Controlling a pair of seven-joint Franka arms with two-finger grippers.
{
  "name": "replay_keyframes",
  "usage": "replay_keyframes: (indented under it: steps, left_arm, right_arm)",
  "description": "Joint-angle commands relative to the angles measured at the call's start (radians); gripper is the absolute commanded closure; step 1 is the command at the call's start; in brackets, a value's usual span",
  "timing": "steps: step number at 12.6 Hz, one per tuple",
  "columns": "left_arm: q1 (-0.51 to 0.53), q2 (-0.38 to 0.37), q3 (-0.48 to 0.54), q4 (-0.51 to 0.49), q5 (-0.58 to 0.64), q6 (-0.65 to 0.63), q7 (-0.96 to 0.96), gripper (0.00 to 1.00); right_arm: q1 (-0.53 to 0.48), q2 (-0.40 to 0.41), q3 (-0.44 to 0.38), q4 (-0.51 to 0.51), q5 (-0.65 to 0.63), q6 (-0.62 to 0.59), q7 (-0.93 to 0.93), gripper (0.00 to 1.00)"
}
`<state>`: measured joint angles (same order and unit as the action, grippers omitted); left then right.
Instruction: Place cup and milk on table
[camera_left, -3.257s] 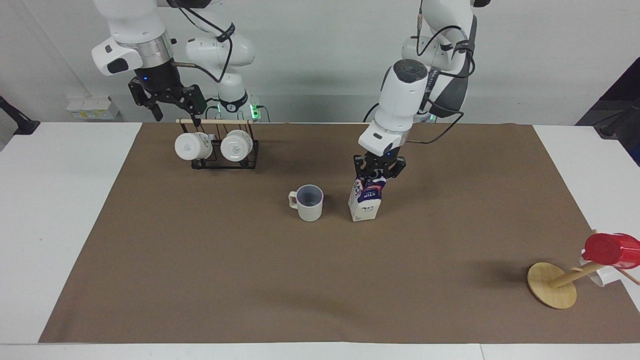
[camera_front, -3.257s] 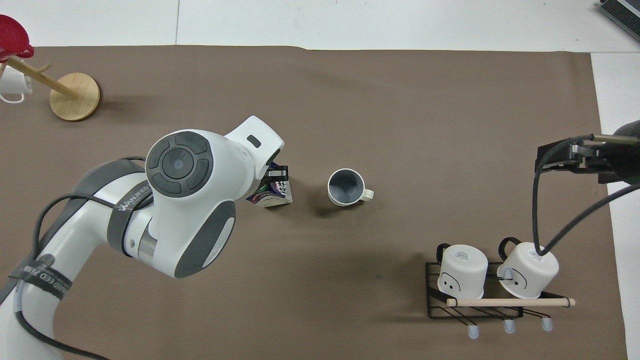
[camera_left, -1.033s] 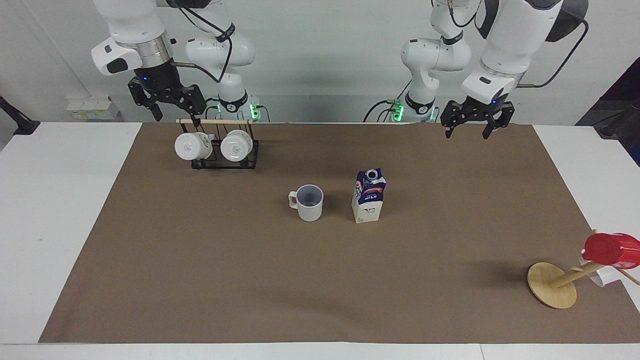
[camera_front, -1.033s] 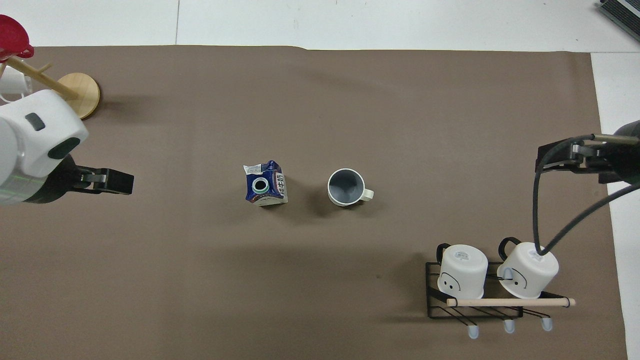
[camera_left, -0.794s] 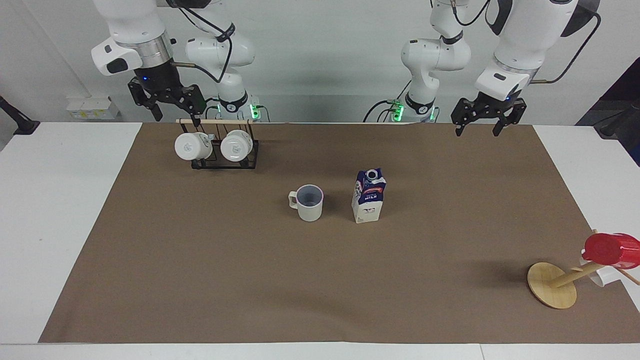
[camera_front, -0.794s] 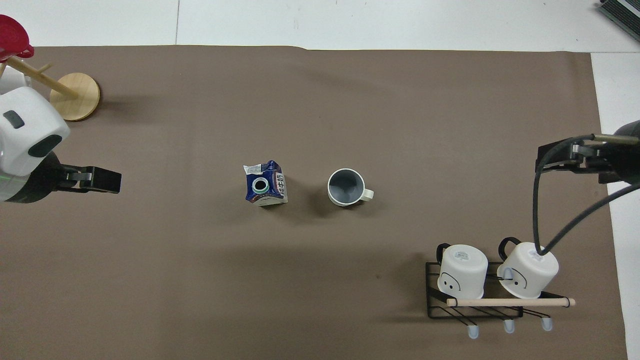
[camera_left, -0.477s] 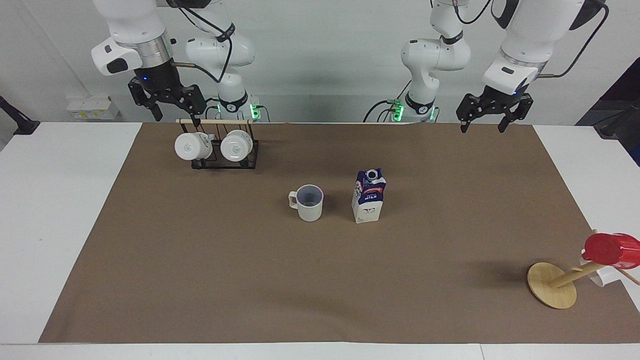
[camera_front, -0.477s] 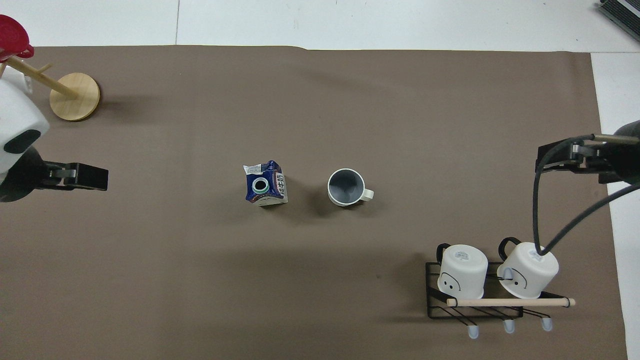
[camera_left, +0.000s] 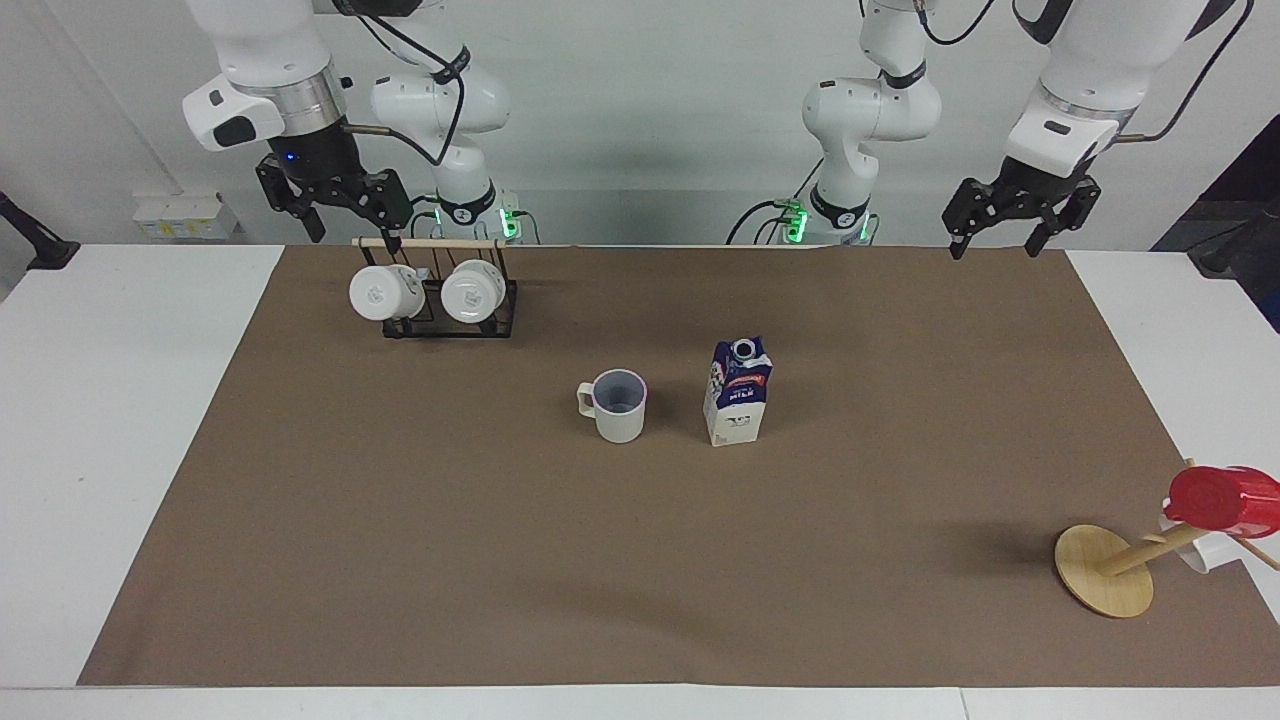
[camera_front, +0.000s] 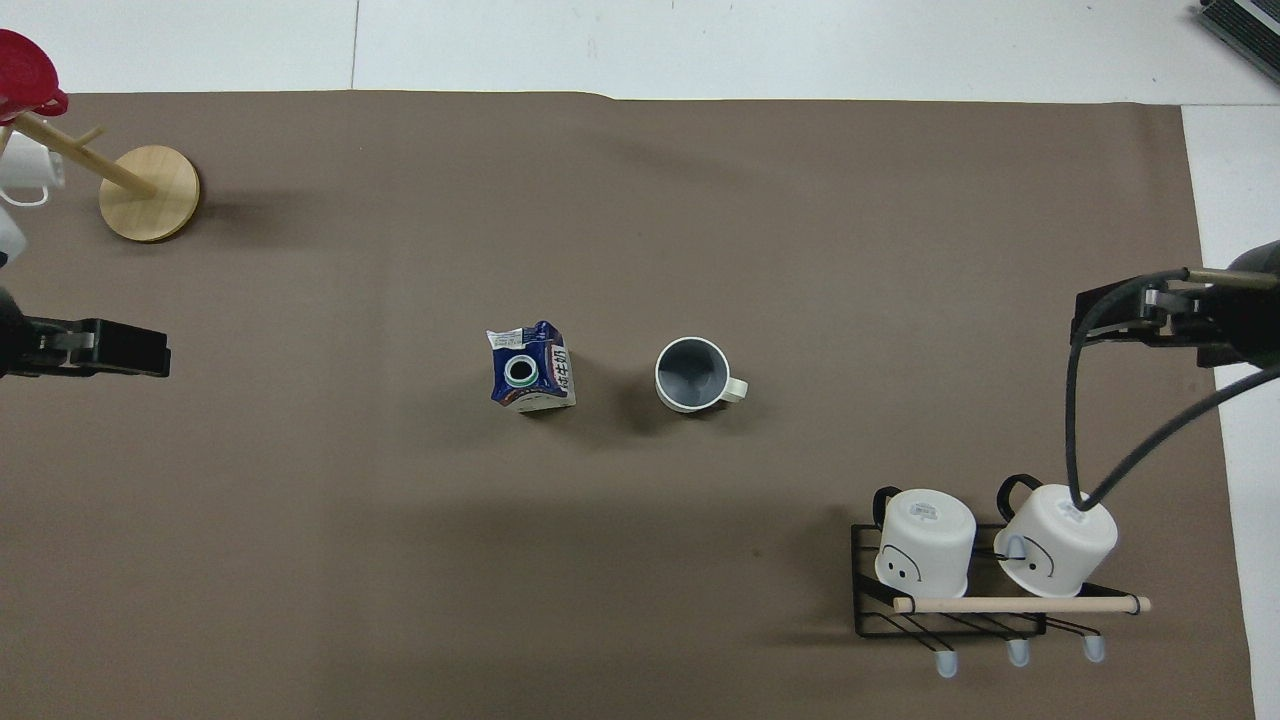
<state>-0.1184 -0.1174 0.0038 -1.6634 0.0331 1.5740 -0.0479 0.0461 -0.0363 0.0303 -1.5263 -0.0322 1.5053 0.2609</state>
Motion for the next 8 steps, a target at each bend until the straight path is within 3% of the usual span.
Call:
replay_keyframes:
  steps: [1, 8]
  left_arm:
    - [0.026, 0.001, -0.007, 0.016, 0.001, -0.032, 0.034, 0.0]
    - [0.042, -0.01, -0.002, 0.004, -0.005, -0.041, 0.106, 0.0]
  right_arm:
    - [-0.012, -0.002, 0.003, -0.003, 0.02, -0.002, -0.032, 0.0]
    - [-0.012, -0.004, 0.003, -0.003, 0.02, -0.002, -0.032, 0.0]
